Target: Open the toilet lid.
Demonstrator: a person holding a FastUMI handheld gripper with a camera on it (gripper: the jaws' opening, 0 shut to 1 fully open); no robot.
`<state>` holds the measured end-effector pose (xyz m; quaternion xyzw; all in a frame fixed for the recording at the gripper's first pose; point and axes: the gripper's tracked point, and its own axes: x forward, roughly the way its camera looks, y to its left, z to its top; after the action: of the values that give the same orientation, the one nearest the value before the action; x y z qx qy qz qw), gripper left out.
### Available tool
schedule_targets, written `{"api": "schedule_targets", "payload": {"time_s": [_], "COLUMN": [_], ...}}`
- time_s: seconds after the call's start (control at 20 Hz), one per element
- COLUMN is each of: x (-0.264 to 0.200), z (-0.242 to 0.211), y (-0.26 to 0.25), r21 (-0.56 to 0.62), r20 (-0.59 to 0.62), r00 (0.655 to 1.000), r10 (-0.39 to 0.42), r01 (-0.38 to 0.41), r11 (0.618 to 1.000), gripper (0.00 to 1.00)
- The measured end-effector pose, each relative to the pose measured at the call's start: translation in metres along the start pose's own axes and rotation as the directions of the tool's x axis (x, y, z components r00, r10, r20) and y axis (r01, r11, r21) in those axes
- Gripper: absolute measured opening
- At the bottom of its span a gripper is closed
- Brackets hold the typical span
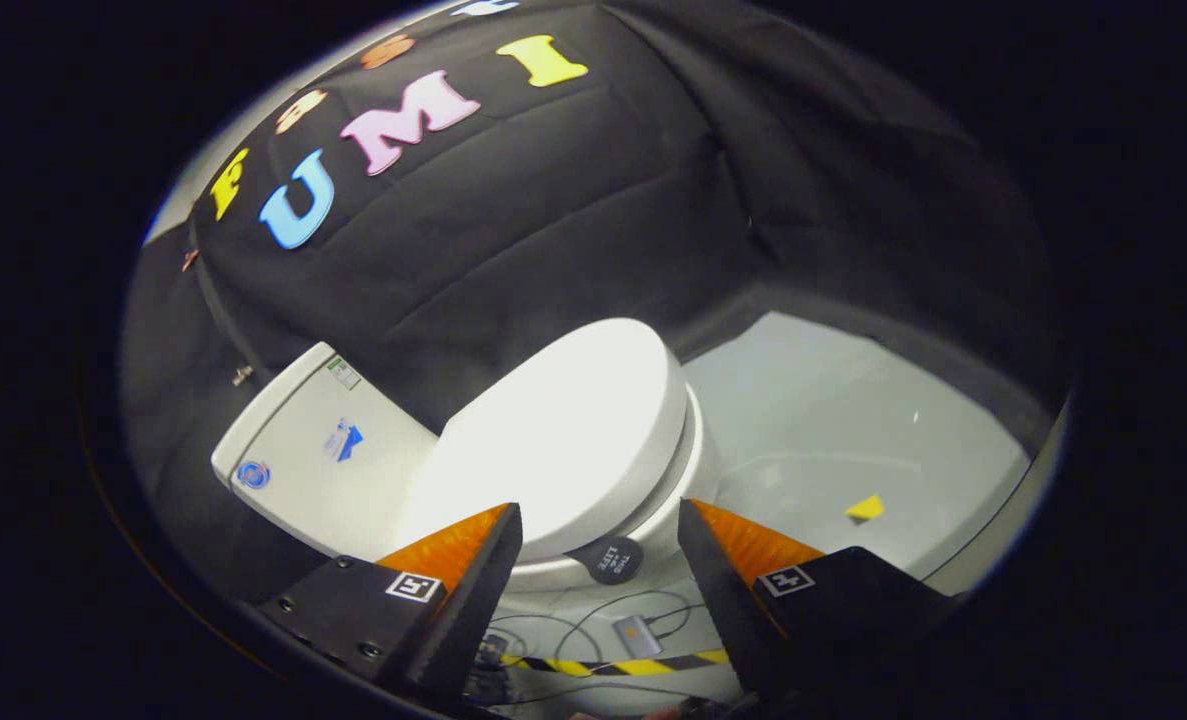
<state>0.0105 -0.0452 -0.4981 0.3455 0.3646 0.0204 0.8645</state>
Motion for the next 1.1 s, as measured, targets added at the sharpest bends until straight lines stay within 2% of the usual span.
{"api": "schedule_targets", "payload": {"time_s": [0.2, 0.55, 0.6, 0.65, 0.7, 0.8, 0.85, 0.9, 0.95, 1.0, 1.1], "x": [0.009, 0.036, 0.039, 0.042, 0.044, 0.048, 0.048, 0.047, 0.065, 0.058, 0.060], "z": [-0.017, -0.036, -0.040, -0.044, -0.048, -0.056, -0.060, -0.062, -0.068, -0.059, -0.060], "y": [-0.013, -0.018, -0.020, -0.021, -0.025, -0.024, -0.018, -0.026, -0.029, -0.026, -0.019], "r21": [0.215, 0.356, 0.357, 0.365, 0.374, 0.403, 0.415, 0.389, 0.415, 0.422, 0.410], "r20": [-0.104, -0.203, -0.214, -0.224, -0.240, -0.260, -0.277, -0.295, -0.270, -0.266, -0.257], "r00": [0.992, 0.969, 0.966, 0.963, 0.960, 0.953, 0.943, 0.941, 0.951, 0.954, 0.955], "r10": [0.072, 0.141, 0.143, 0.150, 0.143, 0.157, 0.186, 0.168, 0.152, 0.137, 0.148], "r01": [-0.049, -0.061, -0.059, -0.060, -0.044, -0.041, -0.058, -0.043, -0.027, -0.013, -0.031], "r11": [0.975, 0.932, 0.932, 0.929, 0.926, 0.914, 0.908, 0.920, 0.909, 0.906, 0.912], "gripper": [0.99, 0.96, 0.81, 0.76, 0.76, 0.53, 0.53, 0.52, 0.53, 0.22, 0.22]}}
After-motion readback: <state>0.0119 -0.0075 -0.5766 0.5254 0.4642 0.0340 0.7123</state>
